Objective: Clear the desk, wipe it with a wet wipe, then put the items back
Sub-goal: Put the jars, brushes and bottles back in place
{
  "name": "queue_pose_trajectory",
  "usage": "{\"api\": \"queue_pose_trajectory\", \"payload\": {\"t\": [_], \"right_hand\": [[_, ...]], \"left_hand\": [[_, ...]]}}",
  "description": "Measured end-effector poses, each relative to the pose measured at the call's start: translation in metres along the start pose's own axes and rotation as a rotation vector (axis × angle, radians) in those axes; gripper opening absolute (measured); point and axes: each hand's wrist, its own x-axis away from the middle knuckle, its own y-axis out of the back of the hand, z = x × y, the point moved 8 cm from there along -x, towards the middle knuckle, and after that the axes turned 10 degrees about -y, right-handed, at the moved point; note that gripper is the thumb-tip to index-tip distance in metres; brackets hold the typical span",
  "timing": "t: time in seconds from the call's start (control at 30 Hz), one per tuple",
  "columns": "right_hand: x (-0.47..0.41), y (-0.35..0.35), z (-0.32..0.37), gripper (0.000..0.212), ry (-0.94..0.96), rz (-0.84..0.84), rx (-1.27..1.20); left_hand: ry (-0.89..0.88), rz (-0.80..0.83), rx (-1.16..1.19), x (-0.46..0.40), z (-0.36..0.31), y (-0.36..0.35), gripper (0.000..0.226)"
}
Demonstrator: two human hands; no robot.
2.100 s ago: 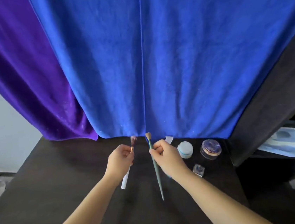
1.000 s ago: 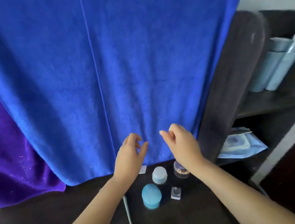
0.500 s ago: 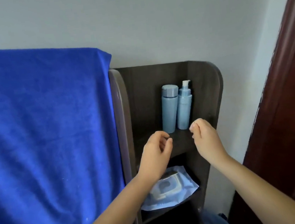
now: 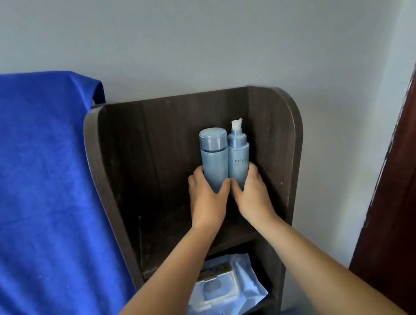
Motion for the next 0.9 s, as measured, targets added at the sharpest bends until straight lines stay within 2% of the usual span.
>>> {"api": "queue_pose_trajectory", "payload": {"t": [0.27, 0.5, 0.7, 0.9], "right_hand": [[0.013, 0.009, 0.002, 0.046, -0.002, 0.011, -0.033], [0.080, 0.027, 0.041, 0.049, 0.079, 0.003, -0.047], [0.188, 0.000, 0.095, 0.052, 0.097, 0.032, -0.139], [0.309, -0.102, 0.150, 0.042, 0.092, 0.165, -0.253]], "left_hand": [[-0.051, -0.001, -0.027, 0.016, -0.010, 0.022, 0.053], [-0.127, -0.036, 0.105, 0.071, -0.031, 0.081, 0.052], [-0.189, -0.029, 0.150, 0.152, -0.033, 0.187, 0.047], [-0.109, -0.083, 0.003, 0.228, 0.020, 0.349, 0.050]]}}
